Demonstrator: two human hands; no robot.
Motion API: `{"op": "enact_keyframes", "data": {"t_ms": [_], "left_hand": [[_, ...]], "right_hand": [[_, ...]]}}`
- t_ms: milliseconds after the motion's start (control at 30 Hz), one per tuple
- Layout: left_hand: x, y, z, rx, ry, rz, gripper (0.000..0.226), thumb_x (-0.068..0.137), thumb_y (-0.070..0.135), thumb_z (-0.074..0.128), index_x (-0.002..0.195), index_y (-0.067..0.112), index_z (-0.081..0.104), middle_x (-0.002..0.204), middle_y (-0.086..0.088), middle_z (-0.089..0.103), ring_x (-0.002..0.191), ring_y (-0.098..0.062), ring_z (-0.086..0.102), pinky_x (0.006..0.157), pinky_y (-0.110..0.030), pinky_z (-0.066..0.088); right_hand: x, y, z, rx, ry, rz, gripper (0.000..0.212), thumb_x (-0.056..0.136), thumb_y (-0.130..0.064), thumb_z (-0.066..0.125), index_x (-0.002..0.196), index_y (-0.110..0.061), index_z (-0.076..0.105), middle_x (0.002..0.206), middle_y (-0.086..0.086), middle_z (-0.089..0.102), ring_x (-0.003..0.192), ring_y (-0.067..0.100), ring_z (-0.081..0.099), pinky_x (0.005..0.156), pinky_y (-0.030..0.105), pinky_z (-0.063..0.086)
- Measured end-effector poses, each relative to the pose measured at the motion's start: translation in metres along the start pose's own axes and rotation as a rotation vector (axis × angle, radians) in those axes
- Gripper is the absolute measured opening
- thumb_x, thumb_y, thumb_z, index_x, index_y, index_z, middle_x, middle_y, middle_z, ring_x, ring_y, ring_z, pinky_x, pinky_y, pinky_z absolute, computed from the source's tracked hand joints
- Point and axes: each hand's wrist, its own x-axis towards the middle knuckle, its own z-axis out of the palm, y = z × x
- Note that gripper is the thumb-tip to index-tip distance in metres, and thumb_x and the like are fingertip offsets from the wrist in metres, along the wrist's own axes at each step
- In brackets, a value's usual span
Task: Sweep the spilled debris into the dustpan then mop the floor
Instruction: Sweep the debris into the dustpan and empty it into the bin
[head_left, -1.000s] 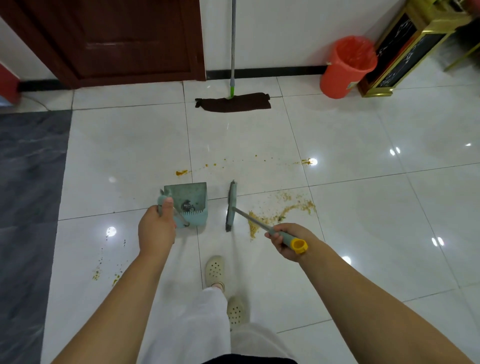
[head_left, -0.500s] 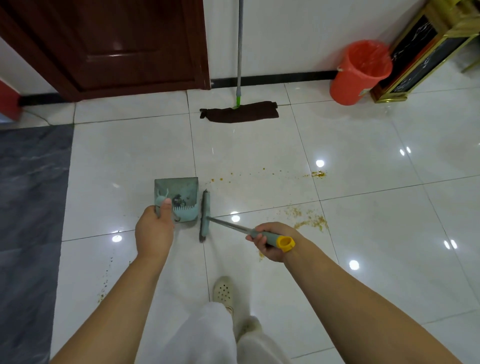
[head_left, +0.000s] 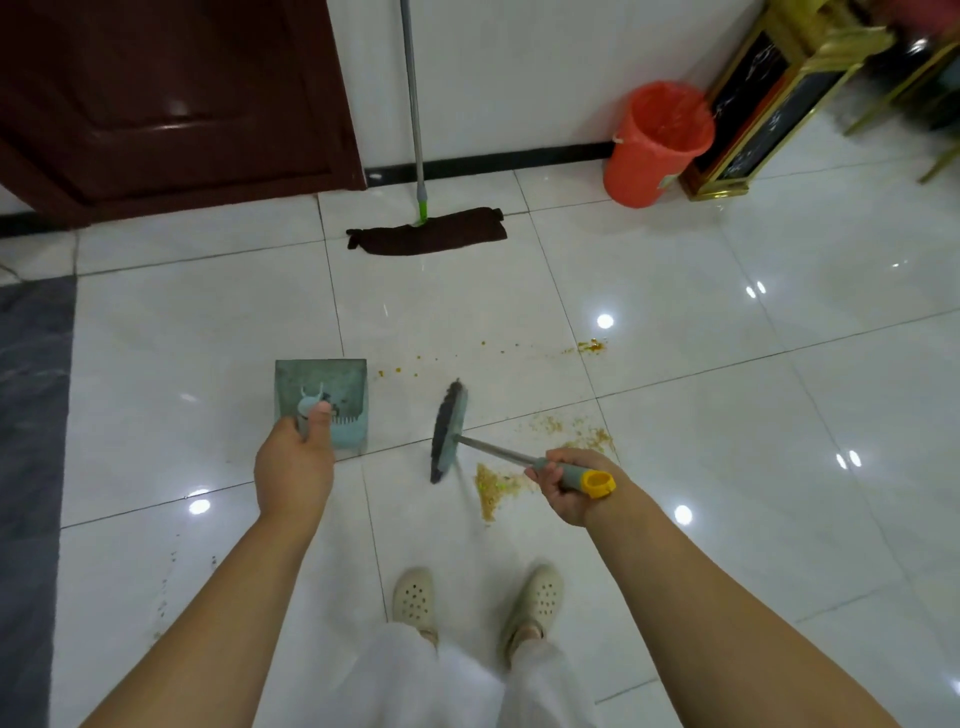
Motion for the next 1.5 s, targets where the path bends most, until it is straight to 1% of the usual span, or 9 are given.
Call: {"op": "enact_keyframes", "data": {"t_ms": [200, 333, 467, 600, 800, 967, 1067, 1200, 1500], "left_hand": [[-0.036, 0.027, 0.038, 0.002, -0.022, 0.006, 0.052, 0.093, 0.058, 0.037, 0.075, 0.011, 0.051, 0.067, -0.004, 0.056, 0.063, -0.026, 0.054, 0.051, -0.028, 0.038], [-0.065, 0.049, 0.072, 0.005, -0.039, 0.020, 0.054, 0.095, 0.055, 0.036, 0.077, 0.006, 0.052, 0.071, -0.010, 0.057, 0.067, -0.028, 0.055, 0.054, -0.030, 0.039], [-0.092, 0.071, 0.104, 0.015, -0.046, 0.050, 0.052, 0.095, 0.054, 0.036, 0.080, 0.007, 0.053, 0.075, -0.009, 0.058, 0.067, -0.026, 0.054, 0.049, -0.026, 0.033], [-0.112, 0.083, 0.124, 0.028, -0.045, 0.068, 0.055, 0.095, 0.055, 0.035, 0.080, 0.006, 0.053, 0.074, -0.008, 0.058, 0.064, -0.023, 0.053, 0.047, -0.026, 0.032], [-0.132, 0.091, 0.140, -0.015, -0.060, 0.049, 0.054, 0.093, 0.058, 0.034, 0.076, 0.009, 0.051, 0.072, -0.009, 0.058, 0.066, -0.028, 0.055, 0.055, -0.030, 0.041], [-0.142, 0.097, 0.148, -0.009, -0.058, 0.056, 0.054, 0.094, 0.057, 0.034, 0.075, 0.009, 0.050, 0.070, -0.008, 0.057, 0.063, -0.027, 0.054, 0.053, -0.031, 0.040], [-0.146, 0.098, 0.151, -0.011, -0.052, 0.043, 0.055, 0.094, 0.057, 0.035, 0.075, 0.008, 0.051, 0.070, -0.009, 0.058, 0.063, -0.027, 0.055, 0.057, -0.033, 0.043], [-0.148, 0.094, 0.154, -0.010, -0.051, 0.034, 0.052, 0.094, 0.057, 0.035, 0.076, 0.011, 0.051, 0.071, -0.007, 0.059, 0.063, -0.025, 0.055, 0.053, -0.030, 0.043], [-0.150, 0.087, 0.166, 0.033, -0.045, 0.036, 0.049, 0.093, 0.057, 0.036, 0.080, 0.013, 0.053, 0.075, -0.005, 0.060, 0.066, -0.024, 0.056, 0.051, -0.027, 0.039]], "right_hand": [[-0.001, -0.052, -0.068, 0.130, 0.051, -0.009, 0.042, 0.098, -0.002, 0.043, 0.140, 0.000, 0.037, 0.125, 0.034, 0.042, 0.027, 0.017, 0.045, 0.030, 0.014, 0.042], [-0.003, -0.085, -0.122, 0.209, 0.077, -0.040, 0.029, 0.097, -0.001, 0.045, 0.126, 0.001, 0.047, 0.138, 0.032, 0.039, 0.088, 0.014, 0.068, 0.030, 0.015, 0.043], [-0.016, -0.110, -0.164, 0.239, 0.073, -0.058, 0.008, 0.095, 0.000, 0.046, 0.089, 0.006, 0.049, 0.137, 0.032, 0.040, 0.056, 0.016, 0.063, 0.031, 0.014, 0.044], [-0.028, -0.129, -0.189, 0.296, 0.065, -0.080, 0.012, 0.096, 0.001, 0.042, 0.087, 0.005, 0.048, 0.141, 0.033, 0.036, 0.122, 0.018, 0.053, 0.031, 0.014, 0.043], [-0.056, -0.144, -0.195, 0.287, -0.003, -0.083, 0.008, 0.094, 0.005, 0.041, 0.093, 0.002, 0.049, 0.123, 0.034, 0.040, 0.034, 0.032, 0.058, 0.031, 0.014, 0.043], [-0.060, -0.155, -0.192, 0.273, -0.056, -0.066, 0.013, 0.093, 0.004, 0.042, 0.102, 0.000, 0.049, 0.117, 0.036, 0.042, 0.053, 0.022, 0.064, 0.031, 0.015, 0.044], [-0.047, -0.158, -0.183, 0.273, -0.071, -0.047, 0.014, 0.094, 0.004, 0.042, 0.106, 0.001, 0.049, 0.122, 0.036, 0.042, 0.109, 0.013, 0.061, 0.031, 0.015, 0.044], [-0.023, -0.154, -0.152, 0.190, -0.115, -0.031, 0.023, 0.096, 0.002, 0.039, 0.119, -0.001, 0.041, 0.115, 0.036, 0.044, 0.035, 0.021, 0.057, 0.030, 0.015, 0.042], [0.017, -0.145, -0.137, 0.261, -0.061, -0.050, 0.039, 0.097, 0.004, 0.037, 0.135, 0.001, 0.042, 0.140, 0.036, 0.035, 0.057, 0.017, 0.042, 0.030, 0.012, 0.040]]}}
